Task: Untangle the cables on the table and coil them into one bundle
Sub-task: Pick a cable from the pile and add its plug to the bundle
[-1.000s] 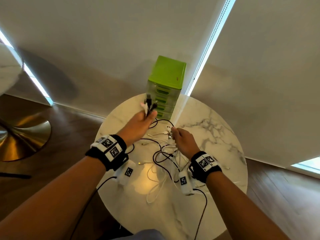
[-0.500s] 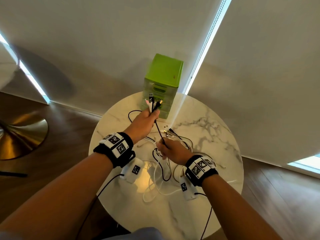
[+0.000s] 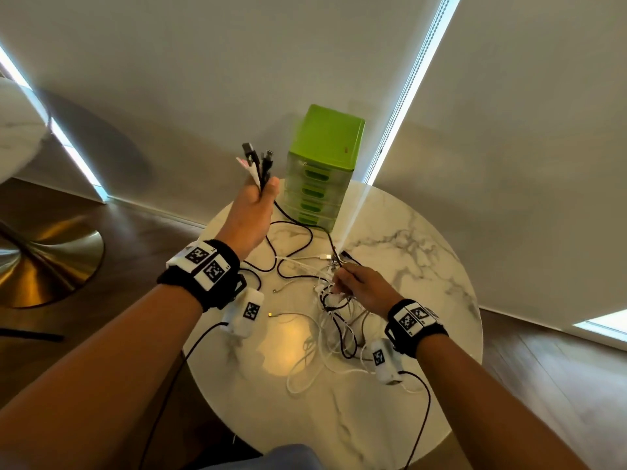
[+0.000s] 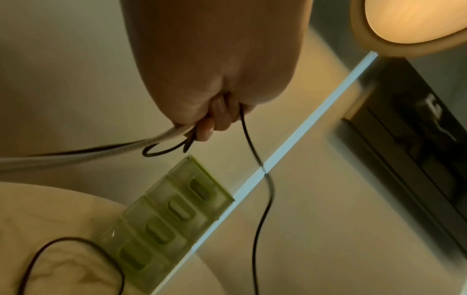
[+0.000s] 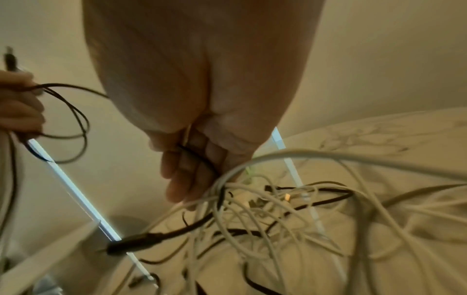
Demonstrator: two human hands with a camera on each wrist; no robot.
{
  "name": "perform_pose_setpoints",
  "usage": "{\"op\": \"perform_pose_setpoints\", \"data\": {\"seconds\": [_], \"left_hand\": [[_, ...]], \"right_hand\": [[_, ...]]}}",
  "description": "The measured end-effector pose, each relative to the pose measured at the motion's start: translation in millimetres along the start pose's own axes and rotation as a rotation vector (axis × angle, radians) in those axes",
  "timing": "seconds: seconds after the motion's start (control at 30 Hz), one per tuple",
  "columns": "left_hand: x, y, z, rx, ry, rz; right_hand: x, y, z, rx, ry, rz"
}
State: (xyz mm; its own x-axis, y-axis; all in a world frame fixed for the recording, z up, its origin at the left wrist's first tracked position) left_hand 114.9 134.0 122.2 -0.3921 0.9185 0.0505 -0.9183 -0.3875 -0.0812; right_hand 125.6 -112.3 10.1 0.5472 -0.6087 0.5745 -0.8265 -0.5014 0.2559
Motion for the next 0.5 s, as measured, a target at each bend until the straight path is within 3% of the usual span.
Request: {"op": "perform_pose_setpoints", "data": {"seconds": [0.1, 0.17, 0.3, 0.4, 0.5], "left_hand": [[-33.6, 28.7, -9.3, -0.006, -0.299, -0.202], [-51.2, 43.9, -25.8, 0.053, -0.358, -0.284], [-77.4, 55.5, -51.4, 0.104, -0.279, -0.394], [-86.8, 56.3, -54.8, 0.096, -0.213, -0.438], [-86.7, 53.8, -45.0, 0.059, -0.249, -0.397]], "right_hand": [[16.9, -5.5, -13.8, -0.035, -0.157, 0.130], [23.1, -7.9, -25.8, -0.015, -0.148, 0.159], [12.2, -3.2, -60.0, 0.111, 0.091, 0.014], [12.1, -4.2, -57.6, 0.099, 0.101, -0.002], [4.1, -4.3, -53.5, 0.077, 0.058, -0.063]]}}
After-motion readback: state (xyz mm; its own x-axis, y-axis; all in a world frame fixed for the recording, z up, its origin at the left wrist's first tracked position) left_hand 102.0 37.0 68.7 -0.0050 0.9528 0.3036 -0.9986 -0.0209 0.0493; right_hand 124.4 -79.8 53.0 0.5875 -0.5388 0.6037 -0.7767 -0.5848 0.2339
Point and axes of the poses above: each hand's wrist, its own y-axis away from the middle knuckle, its own x-axis out of the back of the hand, z = x × y, the point moved 10 cm from there along -y, towards the middle knuckle, and after that the axes turned 6 degrees about y, right-handed, at the moved point
